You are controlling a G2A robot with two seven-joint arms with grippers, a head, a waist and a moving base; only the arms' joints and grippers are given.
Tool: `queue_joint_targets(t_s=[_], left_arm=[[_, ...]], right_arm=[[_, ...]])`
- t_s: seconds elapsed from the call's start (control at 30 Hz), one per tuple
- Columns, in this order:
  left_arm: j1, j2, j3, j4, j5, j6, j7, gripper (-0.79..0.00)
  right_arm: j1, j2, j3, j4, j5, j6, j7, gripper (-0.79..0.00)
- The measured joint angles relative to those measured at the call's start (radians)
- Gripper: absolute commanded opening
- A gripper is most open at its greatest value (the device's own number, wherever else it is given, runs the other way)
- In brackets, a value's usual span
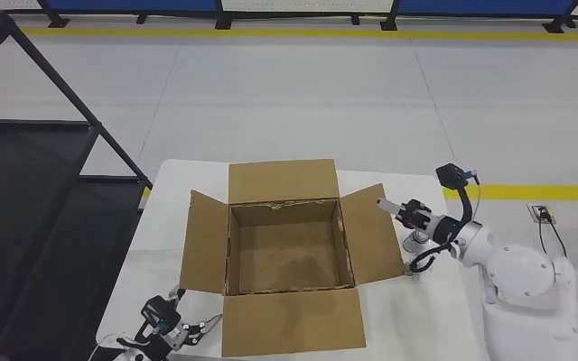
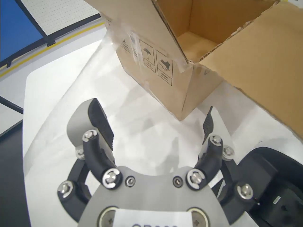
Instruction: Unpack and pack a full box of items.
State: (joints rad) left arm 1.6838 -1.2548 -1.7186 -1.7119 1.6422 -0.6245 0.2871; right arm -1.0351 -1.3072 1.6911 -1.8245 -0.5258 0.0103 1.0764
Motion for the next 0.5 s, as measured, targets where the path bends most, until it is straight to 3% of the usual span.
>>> queue_joint_targets(t_s=[0.23, 0.5], left_arm=[[-0.074, -0.009, 0.105, 0.059, 0.003, 0.127, -0.02, 0.0], [-0.124, -0.016, 0.132, 0.088, -0.081, 0.218, -0.068, 0.0]], right_arm=[[-0.094, 0.014, 0.025, -0.088, -0.002, -0.038, -0.043, 0.0], [-0.164, 0.027, 0.001, -0.171, -0.048, -0.083, -0.069, 0.0]])
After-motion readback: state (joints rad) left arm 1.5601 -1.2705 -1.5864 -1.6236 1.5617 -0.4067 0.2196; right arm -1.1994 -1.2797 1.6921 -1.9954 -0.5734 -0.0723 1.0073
